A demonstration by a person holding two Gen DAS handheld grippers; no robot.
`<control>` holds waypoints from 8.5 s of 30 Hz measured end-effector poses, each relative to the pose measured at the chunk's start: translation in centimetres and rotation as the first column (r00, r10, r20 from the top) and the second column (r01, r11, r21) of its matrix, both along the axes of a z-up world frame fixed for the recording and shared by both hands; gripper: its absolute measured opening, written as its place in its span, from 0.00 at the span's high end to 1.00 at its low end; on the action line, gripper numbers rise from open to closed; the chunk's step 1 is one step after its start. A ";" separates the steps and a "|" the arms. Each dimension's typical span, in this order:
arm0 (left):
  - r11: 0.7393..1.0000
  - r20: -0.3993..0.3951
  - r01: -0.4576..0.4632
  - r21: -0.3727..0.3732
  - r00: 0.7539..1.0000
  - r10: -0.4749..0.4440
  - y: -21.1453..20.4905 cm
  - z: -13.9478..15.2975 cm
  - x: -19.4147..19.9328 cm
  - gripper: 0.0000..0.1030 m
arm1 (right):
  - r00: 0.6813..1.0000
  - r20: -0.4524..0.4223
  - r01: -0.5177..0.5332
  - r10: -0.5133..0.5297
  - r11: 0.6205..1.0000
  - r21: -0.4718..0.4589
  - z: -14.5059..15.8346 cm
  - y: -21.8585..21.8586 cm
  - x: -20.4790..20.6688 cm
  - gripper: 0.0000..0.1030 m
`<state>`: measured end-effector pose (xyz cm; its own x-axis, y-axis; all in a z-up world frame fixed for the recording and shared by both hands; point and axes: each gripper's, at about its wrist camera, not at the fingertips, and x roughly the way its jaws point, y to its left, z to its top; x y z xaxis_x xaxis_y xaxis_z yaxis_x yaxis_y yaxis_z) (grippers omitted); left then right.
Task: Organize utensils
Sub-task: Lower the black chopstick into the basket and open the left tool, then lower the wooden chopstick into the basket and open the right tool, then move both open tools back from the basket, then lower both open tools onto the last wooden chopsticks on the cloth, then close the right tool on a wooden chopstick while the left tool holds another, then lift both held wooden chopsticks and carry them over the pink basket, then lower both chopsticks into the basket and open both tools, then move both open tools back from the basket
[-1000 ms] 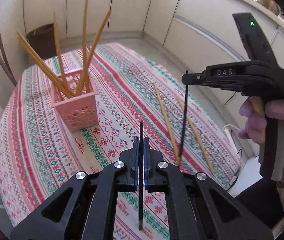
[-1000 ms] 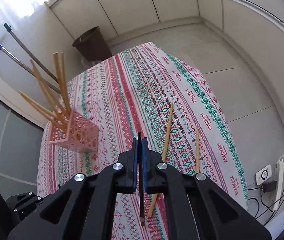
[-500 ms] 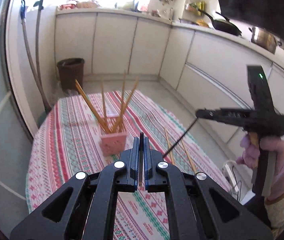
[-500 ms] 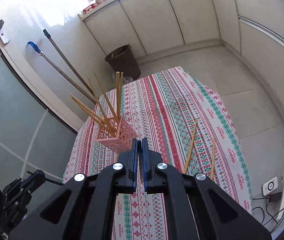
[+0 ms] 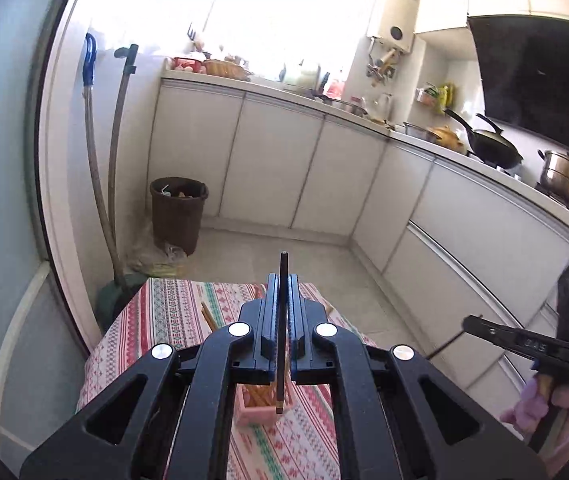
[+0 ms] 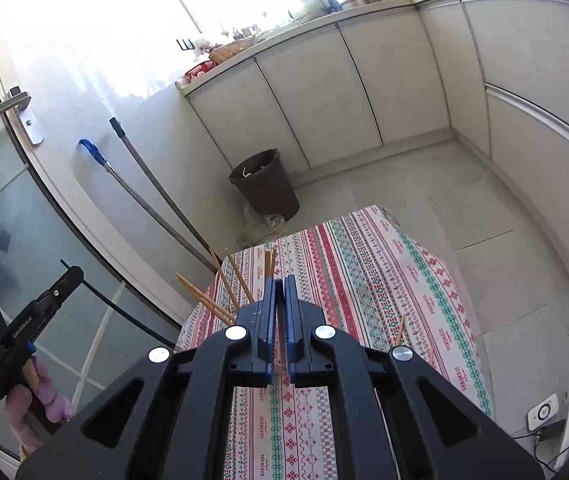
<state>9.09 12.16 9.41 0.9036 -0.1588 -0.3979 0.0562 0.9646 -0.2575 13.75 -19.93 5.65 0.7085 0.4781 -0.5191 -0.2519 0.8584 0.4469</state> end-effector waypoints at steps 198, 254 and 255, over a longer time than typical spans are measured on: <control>0.997 0.090 0.042 0.063 0.995 -0.048 -5.1 3.2 -1.0 0.96 | 0.986 0.083 0.122 -0.143 0.969 0.217 3.6 -3.3 0.2 0.95; 0.903 0.058 -0.351 0.249 0.936 0.347 -5.7 -2.1 -2.1 0.07 | 0.964 0.181 0.230 -0.192 0.949 -0.217 -1.5 7.3 -1.6 0.27; 0.894 0.086 -0.364 0.261 0.931 0.354 -6.1 -2.2 -2.6 0.07 | 0.957 0.192 0.260 -0.218 0.938 -0.228 -1.7 7.0 -2.2 0.20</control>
